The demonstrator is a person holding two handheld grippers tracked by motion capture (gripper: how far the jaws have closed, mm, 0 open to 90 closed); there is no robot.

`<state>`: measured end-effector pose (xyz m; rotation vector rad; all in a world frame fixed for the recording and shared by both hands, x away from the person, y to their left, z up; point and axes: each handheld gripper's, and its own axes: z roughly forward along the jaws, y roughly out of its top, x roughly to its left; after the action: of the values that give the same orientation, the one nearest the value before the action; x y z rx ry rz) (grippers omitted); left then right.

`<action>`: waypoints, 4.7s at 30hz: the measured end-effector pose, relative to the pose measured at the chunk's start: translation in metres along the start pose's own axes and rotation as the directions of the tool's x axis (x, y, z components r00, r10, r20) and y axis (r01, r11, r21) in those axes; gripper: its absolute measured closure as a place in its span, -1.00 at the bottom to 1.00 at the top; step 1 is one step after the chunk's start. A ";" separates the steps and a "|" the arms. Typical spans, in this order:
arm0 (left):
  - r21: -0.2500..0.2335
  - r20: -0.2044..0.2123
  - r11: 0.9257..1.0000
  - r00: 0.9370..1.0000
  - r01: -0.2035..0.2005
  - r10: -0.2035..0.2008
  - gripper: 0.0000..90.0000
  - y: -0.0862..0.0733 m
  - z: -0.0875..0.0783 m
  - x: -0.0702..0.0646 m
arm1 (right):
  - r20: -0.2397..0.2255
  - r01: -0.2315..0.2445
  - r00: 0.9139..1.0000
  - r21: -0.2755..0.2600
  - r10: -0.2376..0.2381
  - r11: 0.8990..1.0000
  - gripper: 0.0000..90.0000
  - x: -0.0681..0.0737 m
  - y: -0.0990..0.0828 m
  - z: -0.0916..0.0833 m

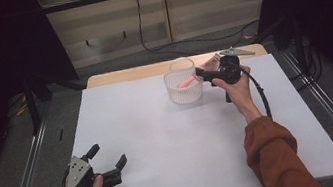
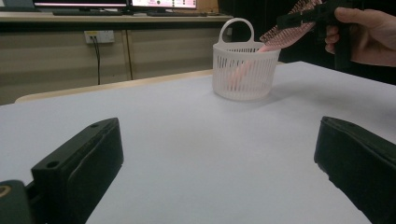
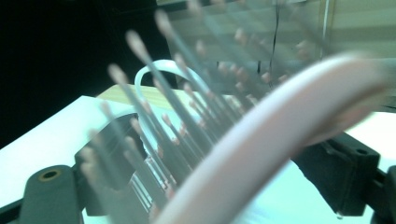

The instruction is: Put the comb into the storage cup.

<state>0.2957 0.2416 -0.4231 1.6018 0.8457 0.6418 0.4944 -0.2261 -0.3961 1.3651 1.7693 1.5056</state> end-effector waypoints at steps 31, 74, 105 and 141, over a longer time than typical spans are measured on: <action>-0.011 0.005 1.000 1.000 0.004 -0.004 -0.97 0.001 0.001 -0.001 | 0.054 0.028 0.998 -0.071 -0.024 0.997 -0.97 0.005 0.007 -0.005; -0.024 -0.013 1.000 1.000 0.005 -0.006 -0.97 0.001 0.001 0.001 | 0.115 0.139 0.986 -0.137 -0.124 0.981 -0.98 0.023 0.022 -0.049; -0.047 -0.027 0.999 1.000 0.013 -0.015 -0.96 0.002 -0.003 0.000 | 0.224 0.184 0.963 -0.135 -0.150 0.974 -1.00 0.027 -0.002 -0.088; -0.059 -0.033 0.998 0.999 0.008 -0.010 -0.96 0.003 -0.006 -0.001 | 0.282 0.237 0.938 -0.107 -0.199 0.966 -1.00 0.030 -0.053 -0.148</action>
<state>0.2908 0.2445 -0.4191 1.5372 0.8507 0.6830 0.3399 -0.2660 -0.3912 1.1954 1.5575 1.2347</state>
